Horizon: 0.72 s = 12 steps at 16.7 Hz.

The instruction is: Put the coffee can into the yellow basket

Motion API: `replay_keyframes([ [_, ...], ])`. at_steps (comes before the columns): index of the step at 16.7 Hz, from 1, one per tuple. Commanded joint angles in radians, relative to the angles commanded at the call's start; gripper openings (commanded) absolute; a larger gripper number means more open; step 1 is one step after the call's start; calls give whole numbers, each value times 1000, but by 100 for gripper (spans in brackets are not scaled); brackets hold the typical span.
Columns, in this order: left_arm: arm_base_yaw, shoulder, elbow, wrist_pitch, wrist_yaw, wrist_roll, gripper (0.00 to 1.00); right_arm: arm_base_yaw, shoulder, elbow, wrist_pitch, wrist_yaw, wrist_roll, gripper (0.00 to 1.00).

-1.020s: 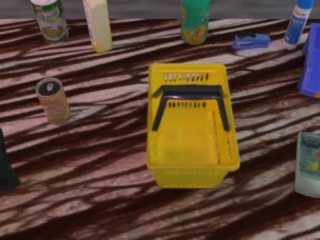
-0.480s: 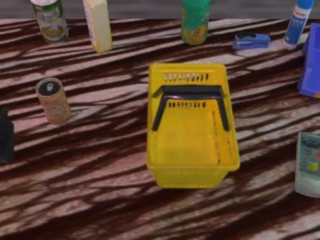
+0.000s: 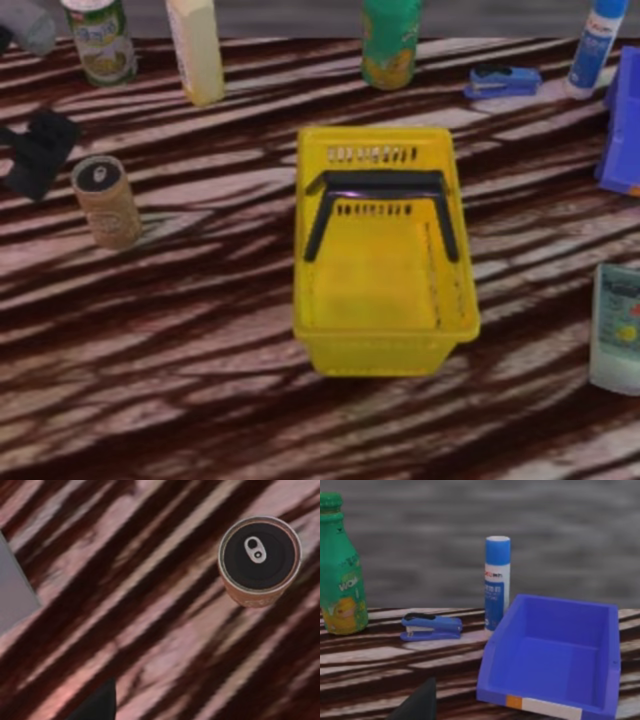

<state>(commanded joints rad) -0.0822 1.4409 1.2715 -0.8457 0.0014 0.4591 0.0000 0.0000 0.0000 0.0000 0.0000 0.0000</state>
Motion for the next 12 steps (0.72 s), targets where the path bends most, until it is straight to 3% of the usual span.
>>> replay_keyframes([
  [6,-26,554,469,-301,-2,162,100,0,0,0,0,0,0,100],
  [12,-45,785,664,-433,2,237,100,0,0,0,0,0,0,100],
])
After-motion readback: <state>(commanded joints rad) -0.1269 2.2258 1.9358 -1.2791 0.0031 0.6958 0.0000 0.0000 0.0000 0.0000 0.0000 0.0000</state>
